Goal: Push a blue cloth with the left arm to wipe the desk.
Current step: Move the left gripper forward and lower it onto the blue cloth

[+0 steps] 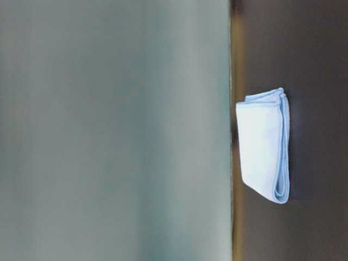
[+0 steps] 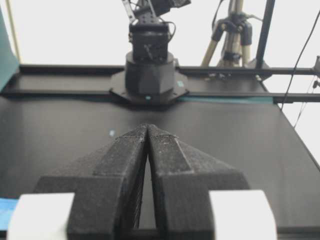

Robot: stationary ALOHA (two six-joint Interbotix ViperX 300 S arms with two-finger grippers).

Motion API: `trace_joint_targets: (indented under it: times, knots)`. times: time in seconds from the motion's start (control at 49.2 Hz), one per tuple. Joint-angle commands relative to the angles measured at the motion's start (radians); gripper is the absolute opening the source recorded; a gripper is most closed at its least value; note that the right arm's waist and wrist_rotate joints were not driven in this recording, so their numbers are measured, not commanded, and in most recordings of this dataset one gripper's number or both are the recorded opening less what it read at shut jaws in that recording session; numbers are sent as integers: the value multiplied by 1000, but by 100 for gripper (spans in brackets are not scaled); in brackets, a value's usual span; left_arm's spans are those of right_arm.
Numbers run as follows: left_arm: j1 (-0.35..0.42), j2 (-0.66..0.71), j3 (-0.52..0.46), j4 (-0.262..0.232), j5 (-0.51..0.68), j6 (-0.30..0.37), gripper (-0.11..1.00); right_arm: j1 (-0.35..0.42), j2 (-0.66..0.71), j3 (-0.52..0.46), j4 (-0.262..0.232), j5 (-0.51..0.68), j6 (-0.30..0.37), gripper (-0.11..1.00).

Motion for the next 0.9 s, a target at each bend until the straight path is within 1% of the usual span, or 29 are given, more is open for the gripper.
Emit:
trace_joint_targets:
  times: [0.0,0.02,0.081,0.142,0.224,0.325,0.427,0.509,0.61,0.753,0.875]
  knots:
    - [11,25,0,40,12,-5,6,0,9,-18,2,-8,0,3]
    - [12,29,-2,40,21,-5,6,0,9,-17,0,-3,2,3]
    - [12,51,0,40,40,-6,0,-2,6,-11,0,20,2,0]
    - [12,66,-2,41,40,-6,0,0,3,-8,0,58,0,0]
    - [17,80,-11,40,37,-5,0,0,3,-9,0,81,0,0]
    - [46,110,-37,40,34,-12,0,0,3,-9,0,81,0,0]
    - [97,175,-71,40,35,-46,0,0,3,-9,2,81,2,0]
    - [144,256,-95,40,32,-81,0,0,5,-8,2,81,2,0]
    - [199,380,-135,40,29,-104,0,0,6,-9,2,83,0,0]
    - [256,586,-230,40,29,-106,0,0,5,-9,2,86,0,0]
    - [293,747,-331,40,29,-103,2,0,3,-8,2,87,0,0]
